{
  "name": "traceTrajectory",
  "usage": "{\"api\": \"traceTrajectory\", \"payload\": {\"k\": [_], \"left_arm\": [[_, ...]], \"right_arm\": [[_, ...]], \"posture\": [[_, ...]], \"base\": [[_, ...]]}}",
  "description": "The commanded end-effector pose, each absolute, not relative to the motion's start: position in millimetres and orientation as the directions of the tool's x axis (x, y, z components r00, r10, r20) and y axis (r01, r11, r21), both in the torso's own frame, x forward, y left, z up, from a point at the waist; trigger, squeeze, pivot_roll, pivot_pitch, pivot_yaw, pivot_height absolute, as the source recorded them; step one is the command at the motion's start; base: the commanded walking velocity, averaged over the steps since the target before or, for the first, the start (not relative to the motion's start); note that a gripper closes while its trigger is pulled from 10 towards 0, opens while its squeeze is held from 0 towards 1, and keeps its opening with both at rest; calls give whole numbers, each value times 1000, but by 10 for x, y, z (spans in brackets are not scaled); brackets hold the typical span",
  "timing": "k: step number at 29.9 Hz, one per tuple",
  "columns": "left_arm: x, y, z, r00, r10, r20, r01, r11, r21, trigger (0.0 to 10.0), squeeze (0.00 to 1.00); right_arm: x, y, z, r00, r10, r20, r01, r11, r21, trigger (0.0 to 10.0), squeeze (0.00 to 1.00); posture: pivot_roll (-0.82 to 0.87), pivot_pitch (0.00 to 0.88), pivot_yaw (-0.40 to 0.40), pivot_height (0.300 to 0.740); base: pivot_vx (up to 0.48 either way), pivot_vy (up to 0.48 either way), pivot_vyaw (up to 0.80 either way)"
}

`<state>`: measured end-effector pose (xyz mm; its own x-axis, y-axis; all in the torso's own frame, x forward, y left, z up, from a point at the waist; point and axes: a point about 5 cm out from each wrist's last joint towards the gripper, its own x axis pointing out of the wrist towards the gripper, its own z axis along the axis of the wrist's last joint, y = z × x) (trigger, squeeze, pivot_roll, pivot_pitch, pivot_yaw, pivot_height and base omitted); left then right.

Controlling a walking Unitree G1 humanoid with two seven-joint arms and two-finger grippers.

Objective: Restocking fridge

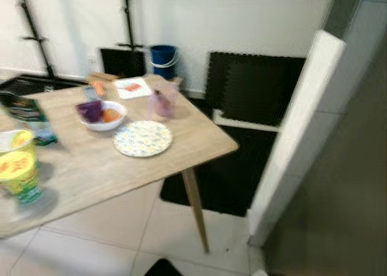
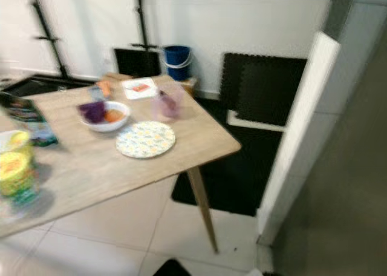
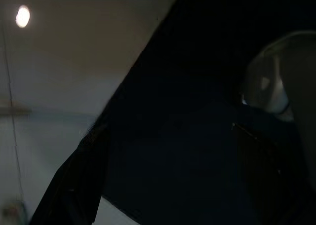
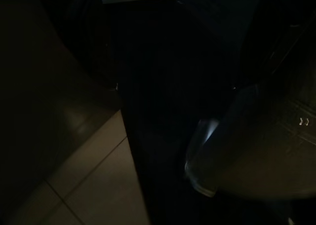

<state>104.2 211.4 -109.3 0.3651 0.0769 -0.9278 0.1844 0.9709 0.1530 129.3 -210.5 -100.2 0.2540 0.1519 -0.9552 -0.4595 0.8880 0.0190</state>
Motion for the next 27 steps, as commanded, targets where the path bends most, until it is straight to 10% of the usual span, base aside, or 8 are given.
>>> {"api": "traceTrajectory", "payload": {"k": [1,27], "left_arm": [[1024,2117,-1100,352,84,-932,168,974,151,10000,0],[999,2213,-1090,343,130,-930,133,974,185,10000,0]], "right_arm": [[1211,-1943,-1047,219,222,-950,-467,879,97,10000,0],[1168,-1898,-1057,202,264,-943,-474,869,141,10000,0]], "posture": [[-22,0,-7,740],[-18,0,-5,740]], "base": [[0,0,769],[0,0,769]]}}
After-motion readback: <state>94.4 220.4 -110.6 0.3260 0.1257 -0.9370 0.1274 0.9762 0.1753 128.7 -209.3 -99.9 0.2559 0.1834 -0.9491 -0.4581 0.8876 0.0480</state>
